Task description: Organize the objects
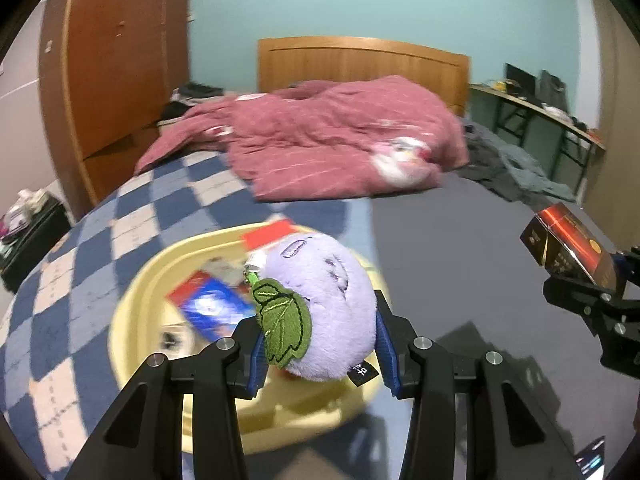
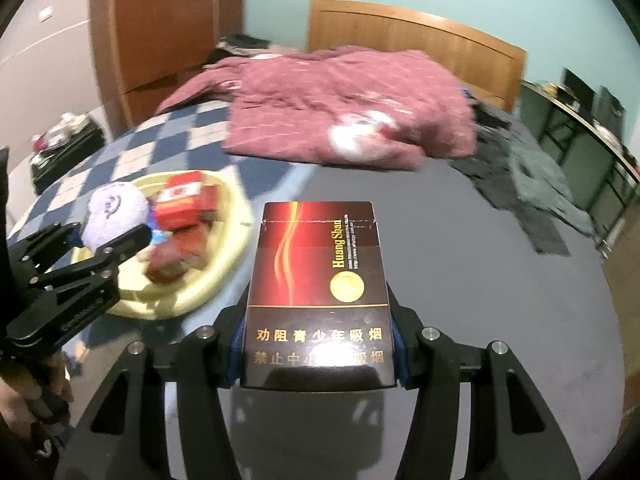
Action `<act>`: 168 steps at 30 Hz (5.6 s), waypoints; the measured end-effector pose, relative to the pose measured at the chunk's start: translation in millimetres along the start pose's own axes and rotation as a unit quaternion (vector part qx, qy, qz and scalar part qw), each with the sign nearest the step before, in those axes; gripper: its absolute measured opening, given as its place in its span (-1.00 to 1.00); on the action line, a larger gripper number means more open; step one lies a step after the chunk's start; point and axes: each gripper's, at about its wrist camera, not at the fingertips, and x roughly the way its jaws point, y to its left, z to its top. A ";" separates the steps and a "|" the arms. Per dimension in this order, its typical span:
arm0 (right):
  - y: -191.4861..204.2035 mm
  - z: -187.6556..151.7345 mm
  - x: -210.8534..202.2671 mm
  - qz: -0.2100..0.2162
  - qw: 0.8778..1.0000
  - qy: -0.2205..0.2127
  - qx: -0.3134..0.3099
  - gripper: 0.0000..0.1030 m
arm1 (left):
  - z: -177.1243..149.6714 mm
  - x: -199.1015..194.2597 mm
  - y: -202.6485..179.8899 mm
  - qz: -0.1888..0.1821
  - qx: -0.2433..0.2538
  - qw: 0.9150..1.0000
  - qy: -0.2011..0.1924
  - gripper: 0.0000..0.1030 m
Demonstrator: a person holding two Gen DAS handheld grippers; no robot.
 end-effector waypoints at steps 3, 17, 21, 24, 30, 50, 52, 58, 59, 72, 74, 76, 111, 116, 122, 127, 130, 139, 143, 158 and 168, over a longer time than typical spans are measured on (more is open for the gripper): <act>33.1 11.7 14.3 0.024 1.000 0.007 -0.019 0.09 | 3.7 4.0 28.3 0.020 -0.017 1.000 0.011 -0.15; 129.7 28.7 66.9 0.093 0.993 0.039 -0.066 0.09 | 11.8 9.9 108.6 0.056 -0.075 0.996 0.008 -0.15; 135.5 30.5 73.1 0.094 0.992 0.042 -0.071 0.09 | 11.3 18.9 113.0 0.053 -0.074 0.996 0.015 -0.15; 142.6 26.9 82.9 0.087 0.991 0.051 -0.091 0.09 | 9.0 31.6 112.8 0.053 -0.072 0.996 0.025 -0.15; 149.1 21.3 106.4 0.081 0.989 0.064 -0.105 0.09 | 6.9 71.2 115.9 0.054 -0.071 0.994 0.068 -0.15; 169.0 21.0 130.8 0.059 0.987 0.042 -0.140 0.09 | 0.8 118.3 117.4 0.067 -0.089 0.989 0.096 -0.15; 169.7 21.2 132.3 0.058 0.988 0.042 -0.140 0.09 | -0.3 120.1 117.1 0.067 -0.090 0.988 0.102 -0.15; 171.4 21.3 134.6 0.057 0.988 0.041 -0.139 0.10 | 0.0 122.4 118.8 0.067 -0.100 0.987 0.106 -0.12; 171.8 21.7 135.2 0.056 0.988 0.040 -0.138 0.10 | -0.2 122.1 119.2 0.068 -0.103 0.987 0.105 -0.12; 169.4 19.1 121.5 0.068 0.991 0.015 -0.116 0.72 | 6.1 110.1 112.9 0.065 -0.104 0.986 0.115 0.45; 162.5 19.5 107.0 0.074 0.991 0.003 -0.107 0.89 | 12.2 95.9 107.6 0.073 -0.094 0.989 0.092 0.72; 152.8 19.8 92.1 0.075 0.993 -0.008 -0.095 1.00 | 17.7 82.5 103.1 0.076 -0.093 0.990 0.077 0.73; 35.9 -80.9 -24.2 0.133 0.987 -0.067 -0.055 1.00 | -94.3 -68.1 -42.6 0.148 -0.099 0.984 -0.023 0.99; 31.4 -82.9 -20.6 0.132 0.988 -0.061 -0.048 1.00 | -91.4 -58.5 -38.2 0.145 -0.101 0.984 -0.015 0.99; 31.0 -83.8 -19.9 0.130 0.989 -0.060 -0.046 1.00 | -89.7 -57.3 -35.1 0.137 -0.096 0.986 -0.017 0.99; 32.7 -86.5 -14.2 0.126 0.990 -0.045 -0.043 1.00 | -90.9 -52.6 -34.9 0.137 -0.092 0.986 -0.005 0.99; 33.3 -87.6 -14.5 0.126 0.990 -0.046 -0.045 1.00 | -90.3 -51.5 -33.9 0.136 -0.092 0.986 -0.003 0.99; 33.0 -88.5 -11.4 0.123 0.991 -0.040 -0.040 1.00 | -90.9 -52.1 -32.9 0.138 -0.091 0.986 -0.003 0.99; 31.7 -87.9 -10.3 0.117 0.992 -0.039 -0.039 1.00 | -91.1 -52.1 -32.3 0.137 -0.088 0.987 -0.006 0.99; 32.0 -88.8 -8.2 0.115 0.992 -0.036 -0.039 1.00 | -92.3 -51.5 -35.2 0.138 -0.086 0.987 -0.005 0.99; 30.0 -89.4 -8.6 0.115 0.992 -0.039 -0.039 1.00 | -92.3 -51.5 -35.3 0.138 -0.087 0.987 -0.005 0.99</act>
